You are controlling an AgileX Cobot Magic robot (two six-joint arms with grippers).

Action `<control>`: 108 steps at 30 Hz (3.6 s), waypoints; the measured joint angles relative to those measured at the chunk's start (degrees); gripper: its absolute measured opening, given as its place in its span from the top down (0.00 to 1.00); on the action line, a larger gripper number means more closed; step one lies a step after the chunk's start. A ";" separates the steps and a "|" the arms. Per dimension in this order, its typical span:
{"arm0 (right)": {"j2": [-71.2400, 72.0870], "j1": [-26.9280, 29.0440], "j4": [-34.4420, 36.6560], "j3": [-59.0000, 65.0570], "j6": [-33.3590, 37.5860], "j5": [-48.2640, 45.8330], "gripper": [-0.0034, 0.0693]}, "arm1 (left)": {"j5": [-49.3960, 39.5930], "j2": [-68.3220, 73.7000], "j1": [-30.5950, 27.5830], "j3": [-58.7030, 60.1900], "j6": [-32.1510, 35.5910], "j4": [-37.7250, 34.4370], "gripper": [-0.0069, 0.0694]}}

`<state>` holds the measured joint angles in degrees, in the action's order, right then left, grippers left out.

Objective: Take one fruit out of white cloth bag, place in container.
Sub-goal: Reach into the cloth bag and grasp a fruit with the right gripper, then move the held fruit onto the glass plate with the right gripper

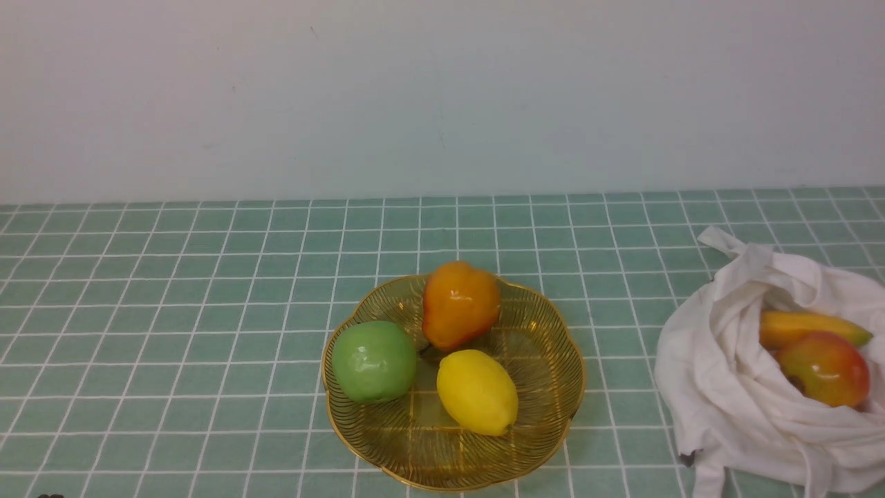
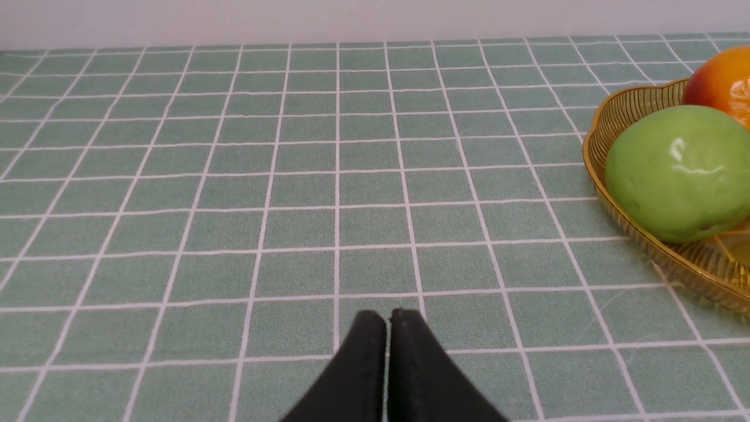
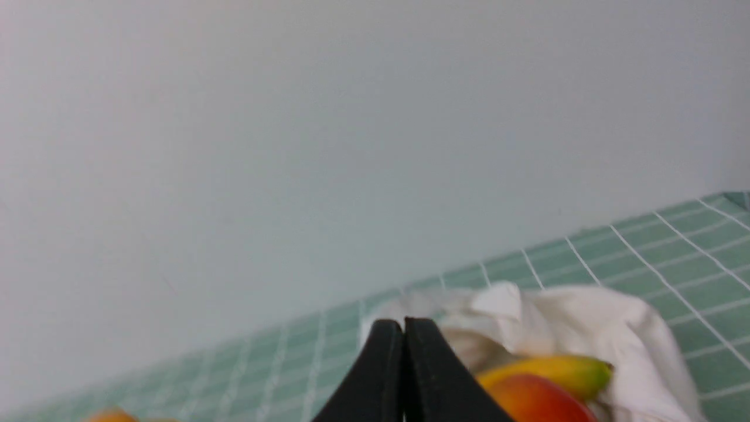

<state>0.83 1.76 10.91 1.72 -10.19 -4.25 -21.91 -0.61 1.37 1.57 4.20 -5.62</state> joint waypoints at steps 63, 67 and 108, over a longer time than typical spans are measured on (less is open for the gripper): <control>-99.10 -1.54 -19.30 -60.65 -3.90 -42.36 0.00 | 0.00 0.00 0.00 0.00 0.00 0.00 0.92; -99.95 -1.54 -19.02 -61.22 -3.48 -42.05 0.06 | 0.00 0.00 0.00 0.00 0.00 0.00 0.92; -101.84 -40.73 4.69 -73.48 8.92 -33.26 0.12 | 0.00 0.00 0.00 0.00 0.00 0.00 0.92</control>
<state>-101.01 -38.97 15.60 -71.76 -1.28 -37.51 -21.91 -0.61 1.37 1.57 4.20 -5.62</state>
